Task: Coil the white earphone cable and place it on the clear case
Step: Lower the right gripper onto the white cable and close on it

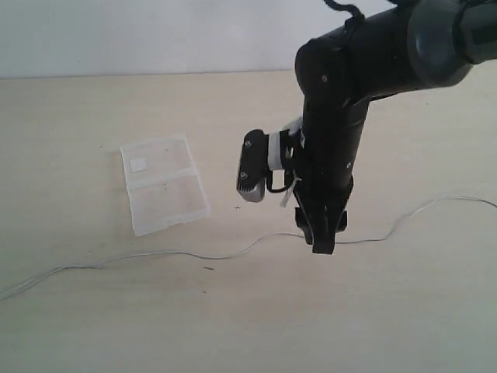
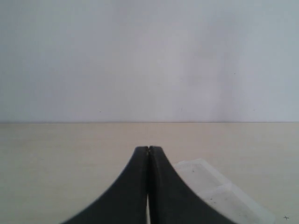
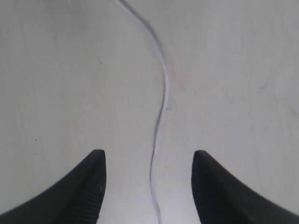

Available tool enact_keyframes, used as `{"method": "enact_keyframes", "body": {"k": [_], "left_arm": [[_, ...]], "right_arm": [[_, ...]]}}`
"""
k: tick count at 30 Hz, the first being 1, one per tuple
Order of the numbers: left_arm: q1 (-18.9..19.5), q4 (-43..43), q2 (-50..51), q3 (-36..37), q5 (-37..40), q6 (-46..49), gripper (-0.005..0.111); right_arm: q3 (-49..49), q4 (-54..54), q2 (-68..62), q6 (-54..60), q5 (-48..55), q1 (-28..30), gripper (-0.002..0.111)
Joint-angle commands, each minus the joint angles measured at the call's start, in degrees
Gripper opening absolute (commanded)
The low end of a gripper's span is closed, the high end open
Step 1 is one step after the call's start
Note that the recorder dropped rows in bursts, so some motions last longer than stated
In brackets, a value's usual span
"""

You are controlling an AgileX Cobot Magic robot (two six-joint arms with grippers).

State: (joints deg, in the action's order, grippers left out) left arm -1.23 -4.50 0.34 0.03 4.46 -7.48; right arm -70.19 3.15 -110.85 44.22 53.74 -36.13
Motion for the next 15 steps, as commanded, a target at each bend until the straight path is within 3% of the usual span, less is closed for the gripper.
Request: {"method": "enact_keyframes", "body": {"k": [1,15], "left_arm": [[0.1,0.5,-0.3,0.0,-0.3,0.0,0.000],[0.1,0.5,-0.3,0.0,-0.3,0.0,0.000]], "right_arm": [[1.4,1.3,-0.3,1.8,-6.0,-1.2,0.054],[1.4,-8.9,-1.0,5.1,-14.5,-1.2,0.054]]}}
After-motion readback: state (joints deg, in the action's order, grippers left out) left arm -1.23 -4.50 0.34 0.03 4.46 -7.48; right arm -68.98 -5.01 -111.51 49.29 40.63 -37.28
